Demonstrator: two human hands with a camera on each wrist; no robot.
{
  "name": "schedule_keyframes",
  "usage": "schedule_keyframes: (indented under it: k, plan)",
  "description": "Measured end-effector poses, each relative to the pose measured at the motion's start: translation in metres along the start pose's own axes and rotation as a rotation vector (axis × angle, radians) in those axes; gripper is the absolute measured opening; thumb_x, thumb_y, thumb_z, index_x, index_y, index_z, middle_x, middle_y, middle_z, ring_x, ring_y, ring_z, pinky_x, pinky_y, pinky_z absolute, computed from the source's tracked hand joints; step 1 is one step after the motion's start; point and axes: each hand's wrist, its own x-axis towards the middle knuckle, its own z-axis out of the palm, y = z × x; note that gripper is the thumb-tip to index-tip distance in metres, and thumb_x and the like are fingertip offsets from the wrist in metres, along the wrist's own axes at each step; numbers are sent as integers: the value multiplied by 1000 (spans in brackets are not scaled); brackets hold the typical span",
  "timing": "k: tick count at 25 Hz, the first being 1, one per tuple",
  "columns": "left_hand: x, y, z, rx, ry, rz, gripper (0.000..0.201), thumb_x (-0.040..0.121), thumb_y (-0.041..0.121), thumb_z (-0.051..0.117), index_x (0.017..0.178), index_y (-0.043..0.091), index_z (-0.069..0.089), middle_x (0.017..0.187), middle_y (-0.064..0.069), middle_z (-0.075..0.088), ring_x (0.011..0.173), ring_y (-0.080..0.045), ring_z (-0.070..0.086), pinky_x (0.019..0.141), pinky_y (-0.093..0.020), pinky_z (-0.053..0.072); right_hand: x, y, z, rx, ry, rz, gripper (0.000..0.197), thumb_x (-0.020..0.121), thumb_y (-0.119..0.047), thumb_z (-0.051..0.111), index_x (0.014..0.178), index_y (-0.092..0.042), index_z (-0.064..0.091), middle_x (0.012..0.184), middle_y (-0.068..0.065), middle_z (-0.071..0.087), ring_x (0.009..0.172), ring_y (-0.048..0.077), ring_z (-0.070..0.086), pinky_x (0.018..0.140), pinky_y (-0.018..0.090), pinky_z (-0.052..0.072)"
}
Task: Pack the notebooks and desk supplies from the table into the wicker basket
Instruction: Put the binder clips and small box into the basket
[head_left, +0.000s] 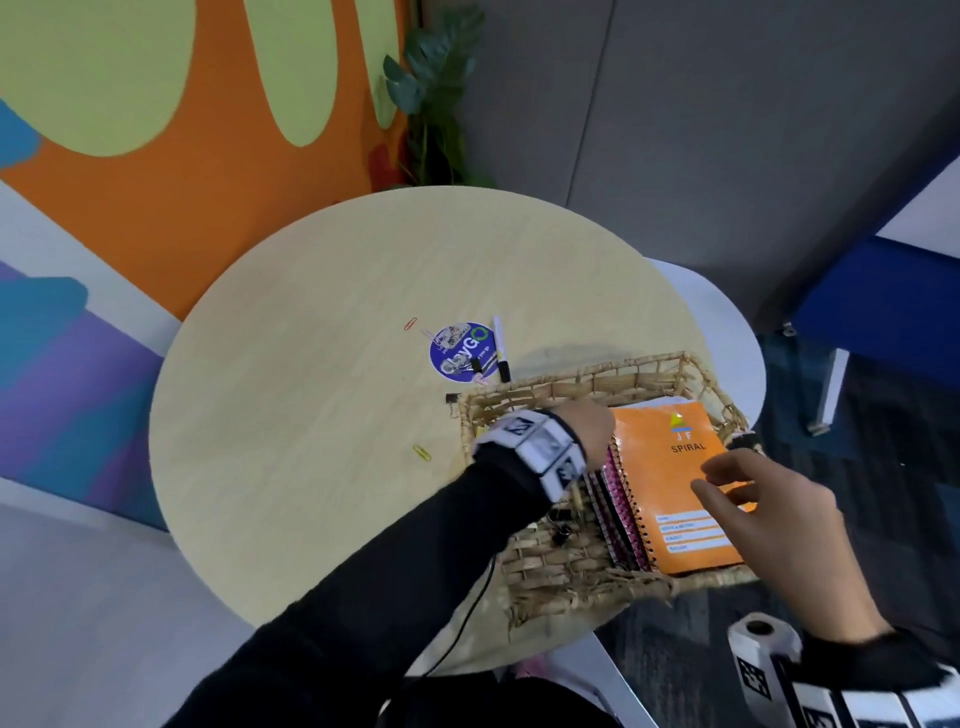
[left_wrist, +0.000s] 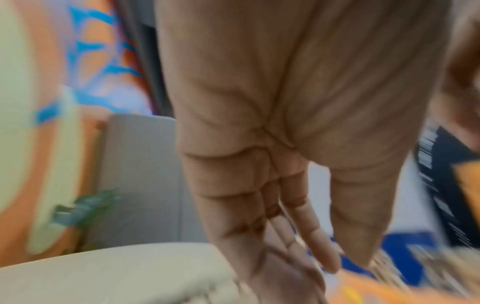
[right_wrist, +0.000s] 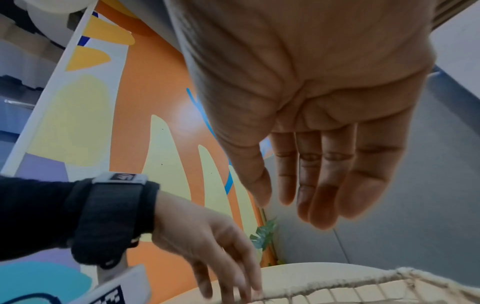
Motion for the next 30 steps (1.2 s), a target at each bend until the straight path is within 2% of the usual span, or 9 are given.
schedule_keyframes:
  k: [3,7,10,13,15,19,21,25,30]
  plan:
    - [-25,-55,-32,-290,349,49,17,91,11,58,100,9,73,102,-5,74,93,-19,67,86,-28,51,19,-22,5,64,-39,-88,4,83,-20,70,86,-19,67,80,-9,69,69,0,62,58,13,41]
    - [-43,-165,-11,-353,588,-166,13,88,14,65,94,10,75,97,-6,76,82,-17,65,81,-24,47,52,-60,19,138,-61,-155,2,84,-18,69,82,-19,67,76,-12,66,71,0,63,59,15,44]
    - [-33,-215,24,-318,452,-207,11,85,12,69,92,8,76,97,-11,75,90,-27,69,80,-23,46,75,-84,36,140,-101,-201,3,84,-21,68,83,-18,67,77,-9,68,74,-2,64,60,12,46]
    - [-17,-235,48,-229,248,-93,19,81,11,72,99,4,73,109,-11,68,100,-26,65,87,-20,44,95,-108,49,121,-151,-241,7,84,-20,69,87,-14,68,78,-4,69,71,8,66,68,28,54]
    - [-6,-242,55,-184,212,-36,19,81,11,72,100,5,72,108,-13,65,101,-26,62,90,-24,44,110,-125,53,97,-193,-273,9,84,-21,67,91,-15,69,81,-4,69,72,14,67,70,32,55]
    - [7,-254,61,-128,239,2,3,79,-1,68,81,-1,70,89,-20,65,87,-33,63,76,-31,50,151,-155,65,24,-232,-377,10,84,-22,65,92,-16,67,84,-5,68,73,17,67,72,31,52]
    - [9,-256,65,-107,238,4,4,80,-2,64,82,-2,67,91,-21,64,87,-36,63,77,-35,54,174,-169,77,-46,-302,-461,12,84,-21,64,94,-16,67,88,-2,71,76,20,67,74,33,54]
    - [7,-258,71,-49,265,10,13,79,4,59,91,6,64,99,-12,63,96,-30,60,83,-34,53,217,-199,128,-339,-553,-673,18,85,-16,59,102,-17,66,99,2,71,88,23,65,74,31,51]
    - [-4,-252,55,-305,422,-30,5,87,3,59,86,1,63,92,-12,60,81,-24,57,77,-24,42,234,-212,197,-860,-940,-904,31,87,-7,54,117,-17,56,120,8,58,106,31,57,84,39,50]
